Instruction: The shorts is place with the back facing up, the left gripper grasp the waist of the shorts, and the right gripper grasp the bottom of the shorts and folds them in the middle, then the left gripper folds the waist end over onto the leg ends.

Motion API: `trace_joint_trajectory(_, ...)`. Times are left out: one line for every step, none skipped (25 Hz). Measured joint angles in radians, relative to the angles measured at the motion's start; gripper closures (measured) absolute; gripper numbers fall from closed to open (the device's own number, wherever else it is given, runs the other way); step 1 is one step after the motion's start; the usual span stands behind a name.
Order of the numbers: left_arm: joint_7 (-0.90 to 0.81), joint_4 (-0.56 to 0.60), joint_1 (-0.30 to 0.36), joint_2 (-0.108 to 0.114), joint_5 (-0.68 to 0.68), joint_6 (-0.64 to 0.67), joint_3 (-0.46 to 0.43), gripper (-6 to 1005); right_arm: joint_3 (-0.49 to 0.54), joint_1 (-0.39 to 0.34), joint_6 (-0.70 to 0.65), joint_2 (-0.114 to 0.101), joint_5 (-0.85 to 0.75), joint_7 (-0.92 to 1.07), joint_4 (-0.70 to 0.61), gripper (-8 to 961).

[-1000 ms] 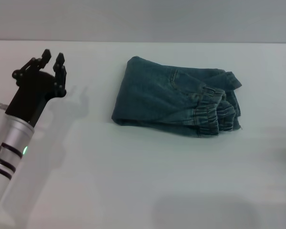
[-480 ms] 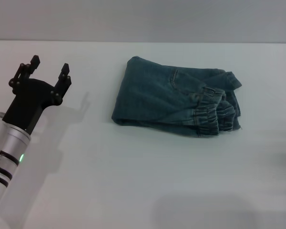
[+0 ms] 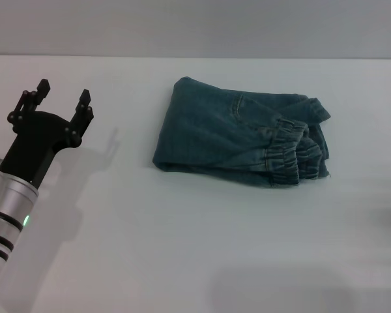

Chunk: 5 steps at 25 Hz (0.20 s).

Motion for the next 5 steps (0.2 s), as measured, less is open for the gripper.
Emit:
trace_joint_trajectory(0.0, -0.002, 0.003, 0.0, 0.0, 0.001, 0.0, 292, 0.0, 0.0, 0.001, 0.0, 0.0, 0.0, 0.0, 228)
trace_joint_trajectory(0.0, -0.003, 0.004, 0.0, 0.0, 0.001, 0.0, 292, 0.0, 0.0, 0.005, 0.0, 0.0, 0.0, -0.001, 228)
trace_joint_trajectory(0.0, -0.006, 0.007, 0.0, 0.0, 0.003, -0.001, 292, 0.0, 0.0, 0.008, 0.0, -0.001, 0.0, -0.002, 228)
trace_joint_trajectory(0.0, -0.007, 0.01, 0.0, 0.0, 0.004, -0.001, 292, 0.0, 0.0, 0.012, 0.0, -0.002, 0.0, -0.003, 228)
trace_joint_trajectory(0.0, -0.007, 0.012, 0.0, -0.001, 0.005, -0.001, 292, -0.001, 0.0, 0.014, 0.0, -0.003, 0.0, -0.004, 228)
